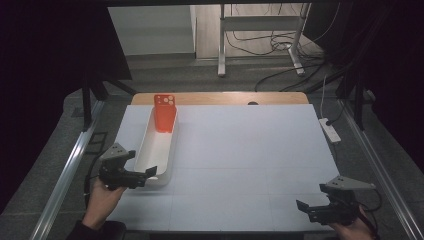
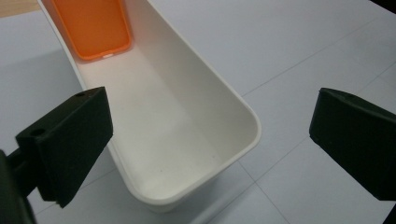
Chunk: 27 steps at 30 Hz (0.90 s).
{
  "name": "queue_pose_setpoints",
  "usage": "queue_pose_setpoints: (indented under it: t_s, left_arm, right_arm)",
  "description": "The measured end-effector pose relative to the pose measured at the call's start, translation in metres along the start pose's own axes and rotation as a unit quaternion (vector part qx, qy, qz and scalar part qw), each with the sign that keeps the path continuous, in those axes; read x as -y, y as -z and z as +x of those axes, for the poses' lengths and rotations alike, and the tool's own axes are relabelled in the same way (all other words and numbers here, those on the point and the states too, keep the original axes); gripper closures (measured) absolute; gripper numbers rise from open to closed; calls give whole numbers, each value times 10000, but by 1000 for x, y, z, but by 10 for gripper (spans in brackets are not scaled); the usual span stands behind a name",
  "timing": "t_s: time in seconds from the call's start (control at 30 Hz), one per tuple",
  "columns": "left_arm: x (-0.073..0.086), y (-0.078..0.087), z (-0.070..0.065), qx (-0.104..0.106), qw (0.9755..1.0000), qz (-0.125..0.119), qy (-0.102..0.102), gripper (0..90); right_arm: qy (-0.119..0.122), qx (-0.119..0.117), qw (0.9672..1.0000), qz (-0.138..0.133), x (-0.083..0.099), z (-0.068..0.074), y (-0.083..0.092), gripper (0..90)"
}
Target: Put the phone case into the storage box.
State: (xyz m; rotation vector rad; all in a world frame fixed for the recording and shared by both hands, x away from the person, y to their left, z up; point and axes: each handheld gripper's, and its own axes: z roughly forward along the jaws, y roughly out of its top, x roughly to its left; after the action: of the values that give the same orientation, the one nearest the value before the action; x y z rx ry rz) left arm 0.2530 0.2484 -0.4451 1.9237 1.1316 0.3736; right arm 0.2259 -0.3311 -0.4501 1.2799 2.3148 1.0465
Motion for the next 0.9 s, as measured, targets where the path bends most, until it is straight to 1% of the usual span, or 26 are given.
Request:
queue_pose_setpoints:
  t_s: [0.27,0.5,0.9]
  left_arm:
    - [7,6,-4,5,10000,10,-14,5]
    - [13,10,-5,-24,10000,14,27,5]
    - [27,19,-10,-67,10000,28,53,3]
  right_arm:
    - [31,-1,10000,-2,0,0,0,0]
    - [30,-1,10000,0,0,0,0,0]
    - [34,-1,10000,9,0,0,0,0]
